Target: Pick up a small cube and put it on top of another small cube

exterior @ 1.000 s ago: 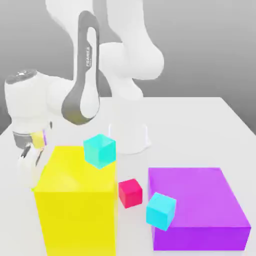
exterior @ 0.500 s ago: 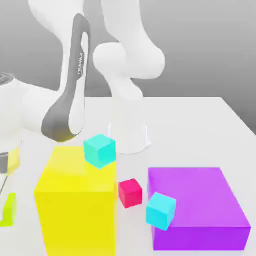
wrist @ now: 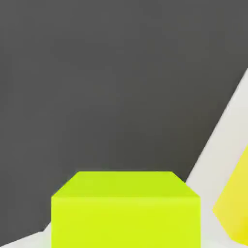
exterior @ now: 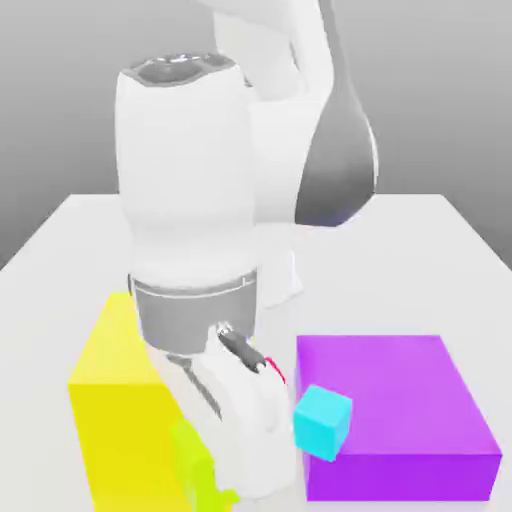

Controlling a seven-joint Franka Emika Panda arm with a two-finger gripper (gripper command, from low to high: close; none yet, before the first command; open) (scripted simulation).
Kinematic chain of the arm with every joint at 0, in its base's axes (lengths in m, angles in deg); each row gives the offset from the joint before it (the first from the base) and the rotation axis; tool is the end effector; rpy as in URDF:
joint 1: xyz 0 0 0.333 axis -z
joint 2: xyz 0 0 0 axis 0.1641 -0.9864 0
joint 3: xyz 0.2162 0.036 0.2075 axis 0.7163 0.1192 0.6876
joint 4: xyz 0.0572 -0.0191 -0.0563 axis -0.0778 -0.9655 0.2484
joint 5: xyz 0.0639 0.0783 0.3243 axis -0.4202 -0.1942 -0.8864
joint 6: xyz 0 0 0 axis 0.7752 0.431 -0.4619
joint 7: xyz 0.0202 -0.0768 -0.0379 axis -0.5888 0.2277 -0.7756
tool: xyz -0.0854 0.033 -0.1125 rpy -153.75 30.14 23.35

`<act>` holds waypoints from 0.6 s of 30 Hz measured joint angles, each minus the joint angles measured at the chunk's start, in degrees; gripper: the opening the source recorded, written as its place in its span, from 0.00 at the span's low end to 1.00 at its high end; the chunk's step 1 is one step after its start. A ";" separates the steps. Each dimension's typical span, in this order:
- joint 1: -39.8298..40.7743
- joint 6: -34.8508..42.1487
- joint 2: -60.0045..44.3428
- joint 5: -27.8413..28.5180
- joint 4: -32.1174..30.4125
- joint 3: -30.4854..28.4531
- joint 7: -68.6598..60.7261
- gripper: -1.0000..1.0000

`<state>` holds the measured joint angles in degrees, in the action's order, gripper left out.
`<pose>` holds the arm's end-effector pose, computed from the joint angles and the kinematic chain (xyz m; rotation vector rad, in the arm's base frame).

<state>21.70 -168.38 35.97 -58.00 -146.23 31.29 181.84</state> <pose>0.5270 -0.0078 0.3017 -1.8964 2.3394 -0.0036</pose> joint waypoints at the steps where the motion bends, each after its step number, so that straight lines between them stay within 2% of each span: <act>1: -0.16 0.72 1.06 -0.70 -1.16 0.65 -1.38 0.00; 8: -3.50 5.59 8.74 -3.21 -9.39 3.68 -9.38 0.00; 14: -6.94 9.41 14.83 -1.55 -16.42 4.94 -13.44 0.00; 18: -5.25 3.12 14.28 2.34 -17.06 4.69 -8.53 0.00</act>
<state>16.45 -165.26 50.25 -55.66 -163.30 35.98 173.31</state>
